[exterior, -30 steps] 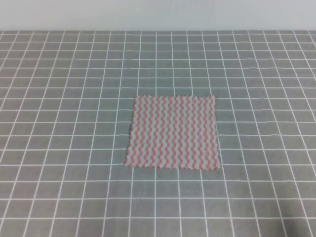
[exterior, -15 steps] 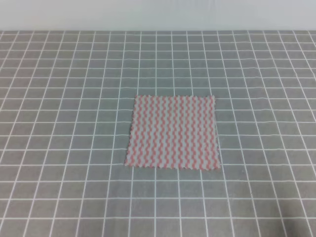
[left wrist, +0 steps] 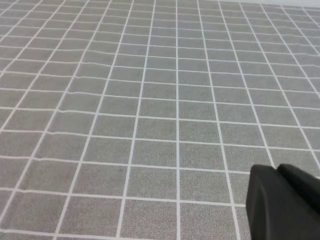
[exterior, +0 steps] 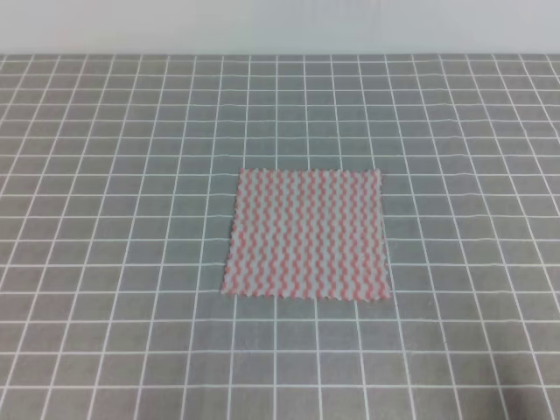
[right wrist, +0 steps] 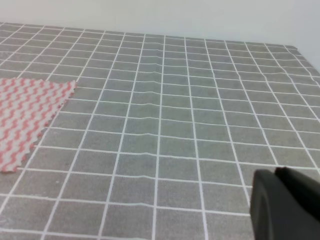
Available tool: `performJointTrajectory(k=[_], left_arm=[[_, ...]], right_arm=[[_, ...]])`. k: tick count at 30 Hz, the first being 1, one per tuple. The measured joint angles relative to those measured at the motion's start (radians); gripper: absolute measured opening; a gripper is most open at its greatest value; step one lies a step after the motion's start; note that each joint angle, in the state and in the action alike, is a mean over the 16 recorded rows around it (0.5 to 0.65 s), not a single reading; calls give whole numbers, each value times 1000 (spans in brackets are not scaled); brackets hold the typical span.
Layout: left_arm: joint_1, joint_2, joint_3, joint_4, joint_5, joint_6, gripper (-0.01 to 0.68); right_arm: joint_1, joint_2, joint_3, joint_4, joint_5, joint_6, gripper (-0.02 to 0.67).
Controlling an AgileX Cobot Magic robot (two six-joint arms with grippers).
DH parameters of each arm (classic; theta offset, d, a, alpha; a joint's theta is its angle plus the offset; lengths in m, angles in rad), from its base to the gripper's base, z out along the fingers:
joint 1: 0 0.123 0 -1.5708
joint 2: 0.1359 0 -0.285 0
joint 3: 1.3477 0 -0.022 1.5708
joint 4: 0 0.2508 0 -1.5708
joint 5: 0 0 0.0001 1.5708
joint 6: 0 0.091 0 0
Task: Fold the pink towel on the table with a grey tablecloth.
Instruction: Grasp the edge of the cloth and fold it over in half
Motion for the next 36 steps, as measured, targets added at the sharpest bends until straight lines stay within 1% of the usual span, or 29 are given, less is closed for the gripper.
performJointTrajectory(k=[15,17,19,22,32,36], left_arm=[[0,0,1,0,-2,0,0],[0,2,1,-1,-2,0,0],[0,2,1,-7,-2,0,0],[0,4,0,-25,-1,0,0],[0,0,3,-111,-1,0,0],[0,-2,4,-131,-1,0,0]], right_arm=[[0,0,5,-6,-1,-1,-17],[0,0,3,6,-1,-1,-17],[0,0,2,47,-3,-1,-17],[0,0,-2,156,-8,0,-17],[0,0,-5,788,-43,2,-17],[0,0,-3,979,-87,2,-17]])
